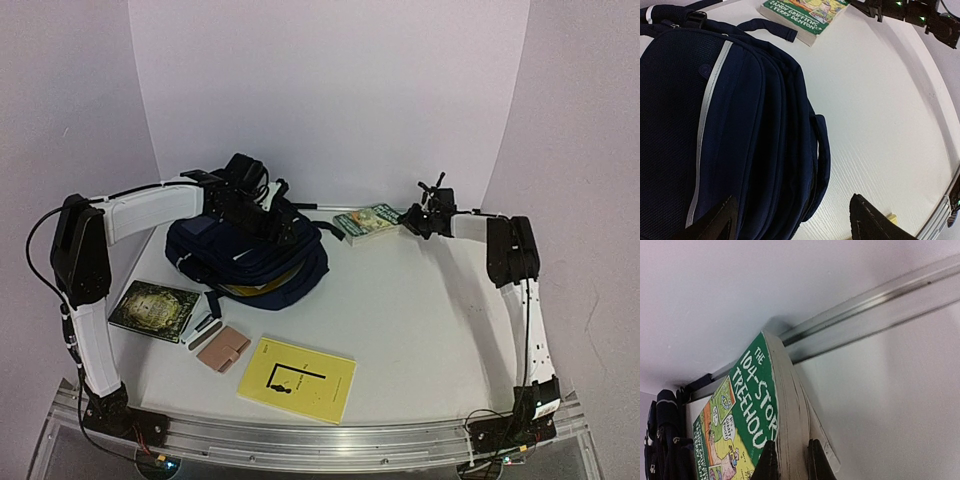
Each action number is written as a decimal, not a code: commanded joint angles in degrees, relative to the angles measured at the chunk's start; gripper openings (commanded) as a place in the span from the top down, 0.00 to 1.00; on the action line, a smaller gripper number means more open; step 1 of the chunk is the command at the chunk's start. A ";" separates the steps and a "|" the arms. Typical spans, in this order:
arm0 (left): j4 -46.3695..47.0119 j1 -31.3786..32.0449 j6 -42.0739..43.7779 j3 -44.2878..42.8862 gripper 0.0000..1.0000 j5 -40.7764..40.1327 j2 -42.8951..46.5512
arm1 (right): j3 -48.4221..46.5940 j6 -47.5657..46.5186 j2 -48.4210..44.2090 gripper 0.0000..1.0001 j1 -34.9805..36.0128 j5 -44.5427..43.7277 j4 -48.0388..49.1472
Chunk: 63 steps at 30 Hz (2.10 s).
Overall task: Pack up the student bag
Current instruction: Pick up the book from the center of the board.
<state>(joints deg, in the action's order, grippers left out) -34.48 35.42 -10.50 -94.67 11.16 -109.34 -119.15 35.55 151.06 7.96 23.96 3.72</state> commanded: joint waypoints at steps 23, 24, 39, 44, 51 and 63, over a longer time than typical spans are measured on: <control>13.15 5.27 -1.39 -12.06 0.00 24.52 -11.64 | 53.61 -19.31 -58.67 1.00 -2.61 30.25 3.71; 16.49 5.27 -2.36 -9.76 0.00 26.35 -11.24 | 53.71 -20.61 -59.98 1.00 -2.63 31.61 3.71; 50.71 6.65 -13.47 6.45 0.00 40.54 -8.39 | 48.07 -15.80 -71.07 1.00 -0.67 44.70 4.08; 54.55 8.60 -13.81 8.19 0.04 43.12 -6.47 | 46.93 -13.82 -71.50 1.00 0.40 44.79 4.19; 60.67 9.49 -16.06 11.49 0.36 45.32 -2.96 | 47.41 -13.45 -70.97 1.00 2.07 44.35 4.99; 34.75 9.49 1.27 13.82 1.00 38.58 7.94 | 47.39 -27.11 -72.80 0.10 1.05 44.13 -11.04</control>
<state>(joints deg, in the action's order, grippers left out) 11.77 45.06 -20.25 -80.54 52.39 -109.22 -69.03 20.26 81.47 9.87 67.33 3.77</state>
